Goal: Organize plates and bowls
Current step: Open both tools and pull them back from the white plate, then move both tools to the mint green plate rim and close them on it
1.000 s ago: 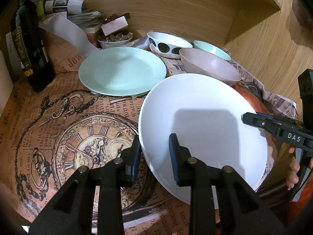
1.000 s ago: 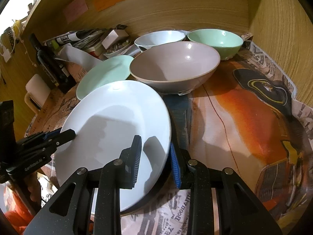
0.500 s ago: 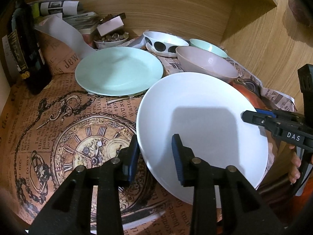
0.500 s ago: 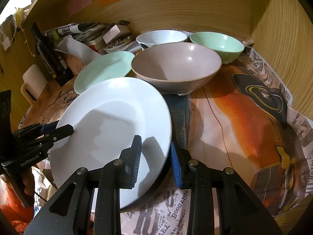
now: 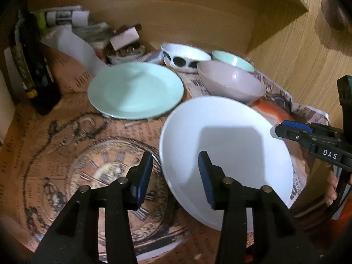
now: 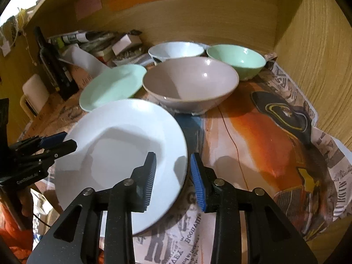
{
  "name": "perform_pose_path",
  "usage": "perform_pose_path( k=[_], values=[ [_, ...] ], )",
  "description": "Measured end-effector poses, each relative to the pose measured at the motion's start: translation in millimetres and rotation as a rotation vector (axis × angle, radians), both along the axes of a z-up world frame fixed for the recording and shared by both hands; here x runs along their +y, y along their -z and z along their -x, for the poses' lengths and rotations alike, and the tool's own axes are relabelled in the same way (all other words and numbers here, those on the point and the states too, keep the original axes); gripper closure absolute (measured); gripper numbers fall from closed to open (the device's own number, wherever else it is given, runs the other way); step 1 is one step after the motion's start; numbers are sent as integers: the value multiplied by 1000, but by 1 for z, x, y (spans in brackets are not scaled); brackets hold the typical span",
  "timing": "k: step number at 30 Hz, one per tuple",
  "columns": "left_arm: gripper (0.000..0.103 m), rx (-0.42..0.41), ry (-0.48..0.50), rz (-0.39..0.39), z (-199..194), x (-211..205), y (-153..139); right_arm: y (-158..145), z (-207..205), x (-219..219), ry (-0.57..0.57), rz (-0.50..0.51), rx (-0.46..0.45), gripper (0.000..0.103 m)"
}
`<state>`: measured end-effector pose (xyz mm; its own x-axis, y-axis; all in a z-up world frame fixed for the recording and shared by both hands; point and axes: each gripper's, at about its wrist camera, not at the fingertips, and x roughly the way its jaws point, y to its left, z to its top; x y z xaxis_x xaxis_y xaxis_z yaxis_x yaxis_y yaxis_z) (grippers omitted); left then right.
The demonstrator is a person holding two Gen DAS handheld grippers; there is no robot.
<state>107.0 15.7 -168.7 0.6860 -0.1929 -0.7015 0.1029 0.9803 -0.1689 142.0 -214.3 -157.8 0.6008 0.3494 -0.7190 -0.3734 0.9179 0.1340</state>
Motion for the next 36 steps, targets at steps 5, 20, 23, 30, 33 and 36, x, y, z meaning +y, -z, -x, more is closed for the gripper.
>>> perform_pose_path(
  k=[5,20,23,30,33,36],
  values=[
    [44,-93,-56,-12,11,17,-25,-14,0,7,-17,-35,-47,64],
    [21,-175,-246,-38,-8,84,-55,-55,-44,63,-176,-99,-131,53],
    [21,-130,-255,-18,-24,97,-48,-57,-61,78,-207,-84,-120,53],
    [21,-38,-257,3,-62,113,-26,-48,-110,106,-258,-44,-17,53],
    [26,6,-247,28,-78,118,-15,-40,-134,116,-266,-25,43,53],
    [39,53,-232,41,-93,119,-5,-32,-158,123,-275,-30,119,53]
  ],
)
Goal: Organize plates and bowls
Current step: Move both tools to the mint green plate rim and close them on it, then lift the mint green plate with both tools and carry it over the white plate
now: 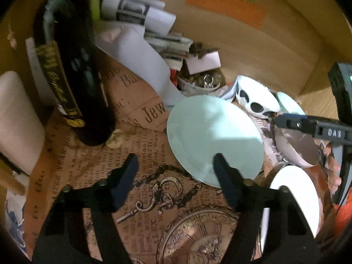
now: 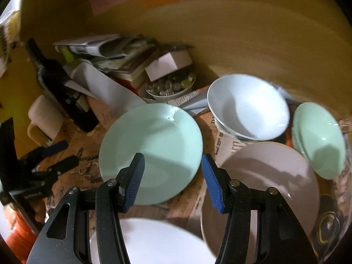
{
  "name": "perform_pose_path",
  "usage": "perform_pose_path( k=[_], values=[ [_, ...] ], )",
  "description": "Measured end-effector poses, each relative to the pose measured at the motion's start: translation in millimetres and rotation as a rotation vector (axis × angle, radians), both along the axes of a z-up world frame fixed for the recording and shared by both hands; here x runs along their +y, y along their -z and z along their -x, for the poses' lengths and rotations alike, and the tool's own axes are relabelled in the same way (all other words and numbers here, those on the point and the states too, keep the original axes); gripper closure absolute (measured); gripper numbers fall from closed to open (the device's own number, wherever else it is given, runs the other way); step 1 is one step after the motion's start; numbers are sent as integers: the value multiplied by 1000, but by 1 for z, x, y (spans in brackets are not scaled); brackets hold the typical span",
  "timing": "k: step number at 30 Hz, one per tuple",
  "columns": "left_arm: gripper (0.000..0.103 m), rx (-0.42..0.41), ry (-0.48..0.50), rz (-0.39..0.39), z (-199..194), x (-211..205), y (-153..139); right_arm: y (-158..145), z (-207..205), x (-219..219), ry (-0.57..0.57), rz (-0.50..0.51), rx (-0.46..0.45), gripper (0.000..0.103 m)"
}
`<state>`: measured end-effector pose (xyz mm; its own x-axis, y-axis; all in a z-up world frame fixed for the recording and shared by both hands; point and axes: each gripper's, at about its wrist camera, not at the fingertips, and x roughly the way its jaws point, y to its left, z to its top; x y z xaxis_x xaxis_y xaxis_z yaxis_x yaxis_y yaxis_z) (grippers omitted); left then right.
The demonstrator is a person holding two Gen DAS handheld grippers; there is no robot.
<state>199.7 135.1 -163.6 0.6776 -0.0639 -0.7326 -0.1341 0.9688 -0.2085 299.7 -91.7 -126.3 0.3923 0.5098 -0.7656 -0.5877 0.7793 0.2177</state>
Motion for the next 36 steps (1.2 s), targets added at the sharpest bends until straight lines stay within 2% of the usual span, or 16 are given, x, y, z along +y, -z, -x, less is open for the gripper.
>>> perform_pose_path(
  k=[2,6,9,15,23,27,30,36],
  values=[
    [42,15,3,12,-6,1,5,4,-13,6,-5,20,23,53],
    [60,52,20,30,-18,1,15,12,-31,18,-8,82,43,57],
    [70,67,25,35,-23,2,20,19,-43,27,-21,118,74,60],
    [83,86,45,43,-31,4,27,35,-60,40,-13,197,110,63],
    [85,93,63,54,-38,4,33,52,-70,54,-23,275,142,63],
    [85,96,71,74,-40,6,35,58,-72,58,-53,275,168,62],
    [85,97,71,91,-39,10,35,64,-68,63,-49,303,146,62],
    [85,108,44,69,-29,19,38,59,-60,60,-83,218,188,68]
  ],
)
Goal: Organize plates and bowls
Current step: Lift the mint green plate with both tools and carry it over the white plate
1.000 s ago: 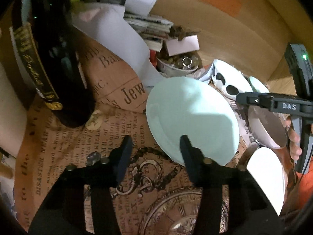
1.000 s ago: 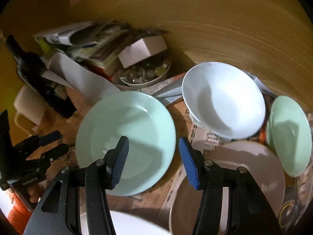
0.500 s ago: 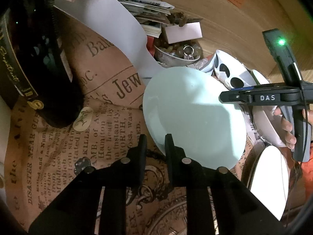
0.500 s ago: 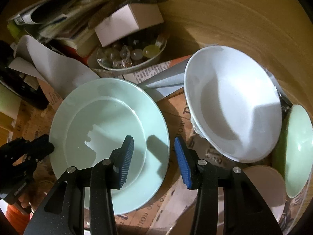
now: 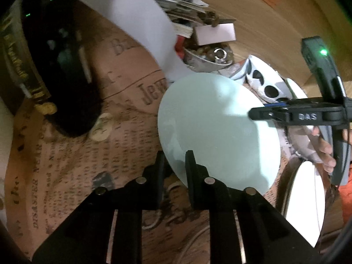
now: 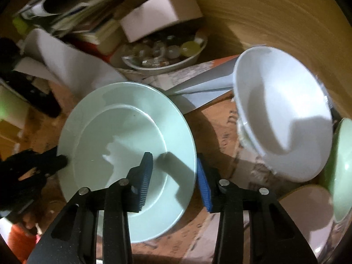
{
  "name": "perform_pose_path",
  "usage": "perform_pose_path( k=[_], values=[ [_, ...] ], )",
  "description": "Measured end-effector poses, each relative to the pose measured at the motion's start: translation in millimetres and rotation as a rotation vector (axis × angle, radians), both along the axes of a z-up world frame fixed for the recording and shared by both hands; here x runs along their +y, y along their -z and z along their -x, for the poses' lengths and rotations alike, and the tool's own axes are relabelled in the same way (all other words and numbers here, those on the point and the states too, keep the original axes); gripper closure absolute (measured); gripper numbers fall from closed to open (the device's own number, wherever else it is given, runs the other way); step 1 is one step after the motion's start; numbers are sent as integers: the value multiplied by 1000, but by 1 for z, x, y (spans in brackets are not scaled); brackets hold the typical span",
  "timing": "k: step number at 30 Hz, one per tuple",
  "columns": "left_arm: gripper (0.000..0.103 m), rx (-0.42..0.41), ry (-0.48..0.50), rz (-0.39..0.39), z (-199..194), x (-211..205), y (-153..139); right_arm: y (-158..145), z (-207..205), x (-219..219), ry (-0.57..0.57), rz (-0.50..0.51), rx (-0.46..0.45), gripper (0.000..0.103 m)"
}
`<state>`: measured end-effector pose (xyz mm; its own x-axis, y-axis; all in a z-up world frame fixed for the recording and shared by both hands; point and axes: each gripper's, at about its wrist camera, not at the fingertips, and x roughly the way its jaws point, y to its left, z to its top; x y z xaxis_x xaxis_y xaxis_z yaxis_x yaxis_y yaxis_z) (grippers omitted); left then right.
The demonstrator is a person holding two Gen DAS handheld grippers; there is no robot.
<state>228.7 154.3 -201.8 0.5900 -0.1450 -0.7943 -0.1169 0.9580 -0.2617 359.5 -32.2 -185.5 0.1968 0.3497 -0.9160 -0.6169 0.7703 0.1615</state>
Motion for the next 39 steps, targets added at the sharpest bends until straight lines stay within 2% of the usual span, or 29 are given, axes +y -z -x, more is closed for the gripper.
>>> perform_pose_path(
  k=[7,15,20,22,32,38,39],
  values=[
    [85,-6,6,34,14,12,3,11,20,12,-75,51,-28,71],
    [85,-16,-14,8,24,8,2,8,20,5,-49,19,-62,73],
    [85,-39,-43,22,36,11,-4,-13,47,-3,-54,-19,-128,73],
    [85,-57,-51,26,42,11,-9,-22,57,6,-44,-43,-146,73],
    [85,-192,-54,6,79,-3,-51,-74,77,-29,-14,-146,-229,73],
    [85,-260,-49,-4,100,-15,-71,-83,100,-56,-8,-179,-273,73],
    [85,-270,-50,-6,103,-18,-75,-81,103,-49,-5,-182,-278,73]
  ],
)
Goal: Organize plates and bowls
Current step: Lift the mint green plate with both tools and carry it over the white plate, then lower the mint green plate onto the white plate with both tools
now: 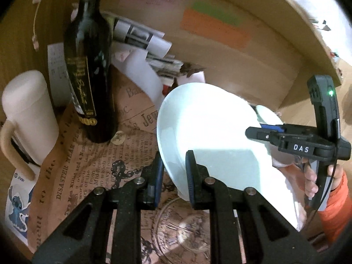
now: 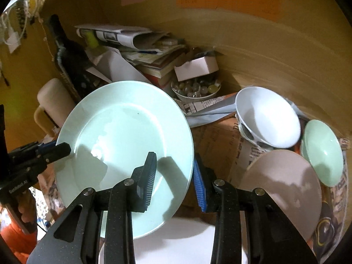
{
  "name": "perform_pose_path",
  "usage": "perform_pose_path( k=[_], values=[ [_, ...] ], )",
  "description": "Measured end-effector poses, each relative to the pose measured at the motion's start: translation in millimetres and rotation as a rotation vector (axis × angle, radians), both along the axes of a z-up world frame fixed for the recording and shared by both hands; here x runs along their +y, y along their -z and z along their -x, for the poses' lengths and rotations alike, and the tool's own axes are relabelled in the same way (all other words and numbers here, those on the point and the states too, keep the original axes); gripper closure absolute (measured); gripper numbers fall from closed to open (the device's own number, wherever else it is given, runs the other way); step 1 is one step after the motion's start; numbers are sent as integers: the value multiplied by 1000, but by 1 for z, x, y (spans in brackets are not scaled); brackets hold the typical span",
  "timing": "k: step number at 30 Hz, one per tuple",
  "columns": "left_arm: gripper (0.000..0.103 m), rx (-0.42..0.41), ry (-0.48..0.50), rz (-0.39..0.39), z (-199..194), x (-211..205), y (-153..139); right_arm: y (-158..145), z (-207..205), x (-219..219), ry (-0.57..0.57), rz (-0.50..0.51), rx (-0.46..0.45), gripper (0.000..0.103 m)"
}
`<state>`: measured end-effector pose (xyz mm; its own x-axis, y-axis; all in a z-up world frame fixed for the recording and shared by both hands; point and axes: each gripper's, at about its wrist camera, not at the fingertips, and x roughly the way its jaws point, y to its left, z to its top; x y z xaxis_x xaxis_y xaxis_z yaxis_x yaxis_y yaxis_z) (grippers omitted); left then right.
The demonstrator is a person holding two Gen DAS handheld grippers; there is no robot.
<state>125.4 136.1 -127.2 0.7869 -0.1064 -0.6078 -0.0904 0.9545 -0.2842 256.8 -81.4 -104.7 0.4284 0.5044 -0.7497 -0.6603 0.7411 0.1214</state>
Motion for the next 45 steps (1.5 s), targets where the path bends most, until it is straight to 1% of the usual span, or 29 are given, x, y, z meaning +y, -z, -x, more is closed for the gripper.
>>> perform_pose_path(
  k=[4,7,18,34,45],
  values=[
    [85,-37,4,-13,13,-11,-10,2,9,-7,0,-20,-16,73],
    [85,-47,10,-11,19,-15,-14,1,17,-13,6,-34,-32,73],
    [85,-55,43,-1,37,-37,-11,-4,43,-40,29,-51,-60,73],
    [85,-32,110,16,49,-62,-1,12,72,-77,99,-57,-50,73],
    [85,18,149,6,51,-84,15,35,78,-99,147,-52,-11,73]
  ],
)
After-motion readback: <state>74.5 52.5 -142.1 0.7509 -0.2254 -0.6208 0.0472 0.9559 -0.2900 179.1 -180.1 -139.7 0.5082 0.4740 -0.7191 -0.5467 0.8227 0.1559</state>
